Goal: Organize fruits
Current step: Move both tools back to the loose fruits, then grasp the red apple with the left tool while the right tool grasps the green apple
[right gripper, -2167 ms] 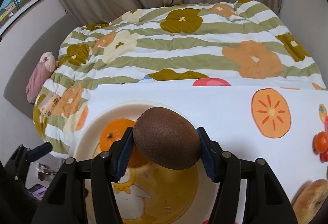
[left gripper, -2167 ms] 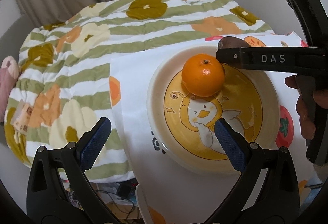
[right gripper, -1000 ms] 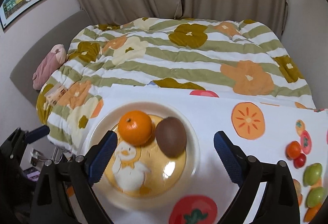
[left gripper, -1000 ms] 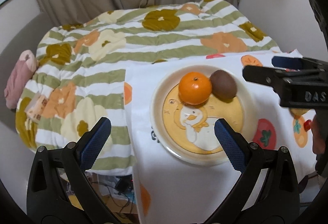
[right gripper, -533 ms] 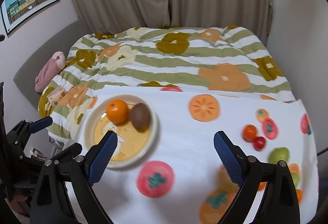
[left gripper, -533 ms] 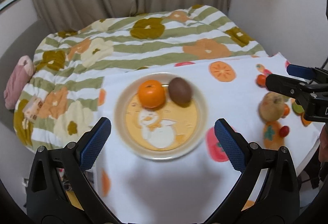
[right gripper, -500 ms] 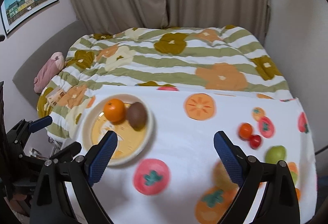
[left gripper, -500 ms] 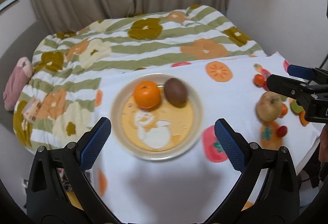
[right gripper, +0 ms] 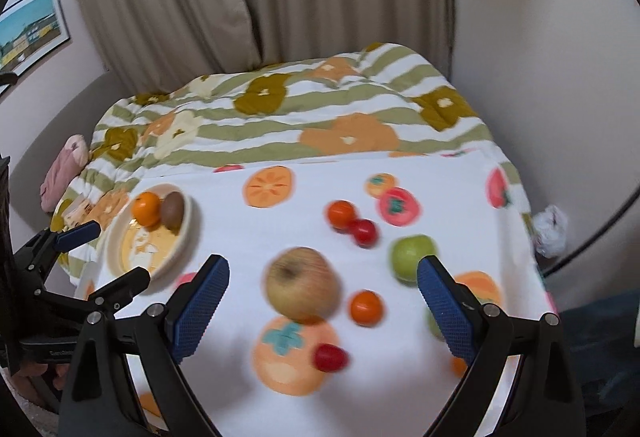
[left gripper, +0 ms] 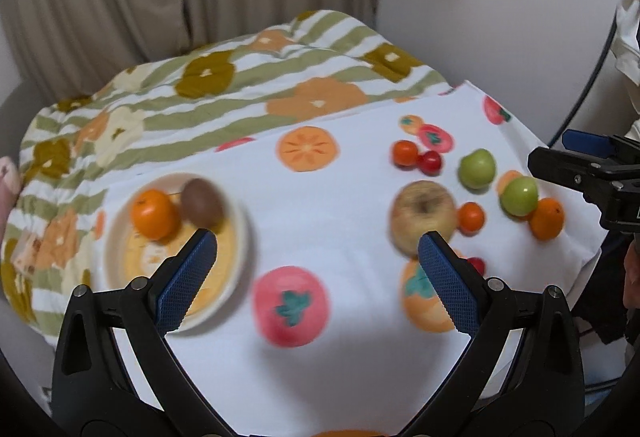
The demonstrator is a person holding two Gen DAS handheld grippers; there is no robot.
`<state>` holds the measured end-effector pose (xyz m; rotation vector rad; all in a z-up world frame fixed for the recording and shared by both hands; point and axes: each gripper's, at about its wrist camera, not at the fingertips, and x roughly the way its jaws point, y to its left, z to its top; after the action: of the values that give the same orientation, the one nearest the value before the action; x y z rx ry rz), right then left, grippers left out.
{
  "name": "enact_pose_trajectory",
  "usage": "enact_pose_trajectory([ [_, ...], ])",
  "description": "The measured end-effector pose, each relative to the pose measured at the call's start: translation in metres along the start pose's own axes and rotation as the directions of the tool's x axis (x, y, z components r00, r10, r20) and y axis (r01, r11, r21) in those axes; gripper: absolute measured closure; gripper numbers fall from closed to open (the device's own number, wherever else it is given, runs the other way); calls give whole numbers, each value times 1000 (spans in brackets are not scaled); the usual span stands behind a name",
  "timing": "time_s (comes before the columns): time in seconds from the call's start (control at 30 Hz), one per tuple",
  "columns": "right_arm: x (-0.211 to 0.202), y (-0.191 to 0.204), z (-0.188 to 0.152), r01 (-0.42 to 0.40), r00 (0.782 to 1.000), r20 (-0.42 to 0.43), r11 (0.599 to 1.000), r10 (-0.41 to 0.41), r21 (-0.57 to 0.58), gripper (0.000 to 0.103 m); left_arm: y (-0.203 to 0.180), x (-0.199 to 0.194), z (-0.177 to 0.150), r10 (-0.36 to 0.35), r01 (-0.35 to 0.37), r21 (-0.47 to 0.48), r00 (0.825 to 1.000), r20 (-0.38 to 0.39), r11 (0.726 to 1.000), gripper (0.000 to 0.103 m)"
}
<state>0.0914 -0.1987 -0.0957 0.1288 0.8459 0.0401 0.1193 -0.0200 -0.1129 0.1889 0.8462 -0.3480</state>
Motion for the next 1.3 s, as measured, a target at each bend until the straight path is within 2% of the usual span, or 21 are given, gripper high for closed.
enact_pose_trajectory([
  [0.23, 11, -60, -22, 45, 997, -62, 999, -44, 25, 9, -46, 40, 3, -43, 43, 2, 999, -30, 999, 0],
  [0.4, 30, -89, -34, 38, 993, -111, 999, -36, 17, 9, -70, 70, 5, -56, 56, -10, 997, -56, 998, 0],
  [0.63, 53, -108, -44, -5, 988, -153, 1000, 4, -2, 9, -87, 101, 1, -38, 37, -12, 994, -101, 999, 0],
  [0.77, 61, -108, -48, -25, 986, -164, 999, 20, -26, 10, -89, 112, -2, -28, 27, -15, 992, -123, 1000, 5],
  [0.9, 71, -108, -52, -32, 982, -188, 998, 22, -46, 17, -90, 121, -2, -28, 25, -21, 990, -135, 999, 13],
  [1.0, 78, -111, -53, -38, 978, -206, 998, 29, -40, 20, -93, 125, -3, -41, 40, -13, 989, -142, 999, 23],
  [1.3, 86, -116, -55, -53, 973, -229, 997, 41, -48, 40, -95, 123, -5, -16, 16, -1, 990, -140, 1000, 24],
])
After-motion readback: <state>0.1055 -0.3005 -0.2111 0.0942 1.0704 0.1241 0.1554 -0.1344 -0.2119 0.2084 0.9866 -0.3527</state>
